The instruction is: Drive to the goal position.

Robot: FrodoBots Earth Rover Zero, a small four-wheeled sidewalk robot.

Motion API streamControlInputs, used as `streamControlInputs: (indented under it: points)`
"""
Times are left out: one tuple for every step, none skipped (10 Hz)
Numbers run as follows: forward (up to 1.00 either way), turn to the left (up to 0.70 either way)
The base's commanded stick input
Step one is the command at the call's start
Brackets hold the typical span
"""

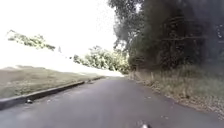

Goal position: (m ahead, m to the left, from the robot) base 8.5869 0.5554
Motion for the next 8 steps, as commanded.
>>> streamControlInputs:
  points:
    - [0.45,0.00]
    - [0.45,0.00]
    - [0.45,0.00]
    - [0.45,0.00]
    - [0.45,0.00]
    - [0.45,0.00]
    - [0.45,0.00]
    - [0.45,0.00]
